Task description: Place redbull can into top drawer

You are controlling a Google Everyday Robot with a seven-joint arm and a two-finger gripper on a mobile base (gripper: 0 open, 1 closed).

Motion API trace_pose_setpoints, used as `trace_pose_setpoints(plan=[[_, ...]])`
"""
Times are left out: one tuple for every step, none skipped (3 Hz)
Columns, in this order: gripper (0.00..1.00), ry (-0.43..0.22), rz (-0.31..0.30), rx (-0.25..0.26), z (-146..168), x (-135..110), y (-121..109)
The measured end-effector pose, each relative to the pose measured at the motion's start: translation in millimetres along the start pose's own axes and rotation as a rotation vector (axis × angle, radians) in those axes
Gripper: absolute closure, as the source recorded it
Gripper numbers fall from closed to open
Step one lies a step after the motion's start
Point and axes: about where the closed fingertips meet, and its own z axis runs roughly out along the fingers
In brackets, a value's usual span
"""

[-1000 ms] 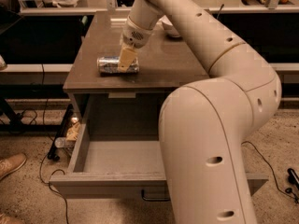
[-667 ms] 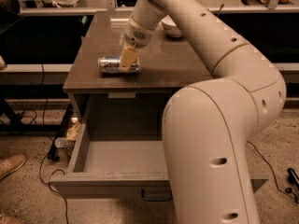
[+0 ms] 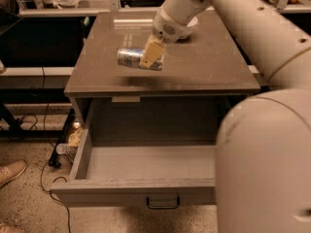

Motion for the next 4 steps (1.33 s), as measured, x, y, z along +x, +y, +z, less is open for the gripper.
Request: trace_pose_setpoints(plan=[[1.0, -0.006, 0.11, 0.047, -29, 46, 25], [1.0, -0.022, 0.21, 0.042, -40, 90, 65], [1.0, -0.004, 0.229, 0.022, -32, 105, 72], [1.0, -0.004, 0.229, 0.022, -32, 105, 72]])
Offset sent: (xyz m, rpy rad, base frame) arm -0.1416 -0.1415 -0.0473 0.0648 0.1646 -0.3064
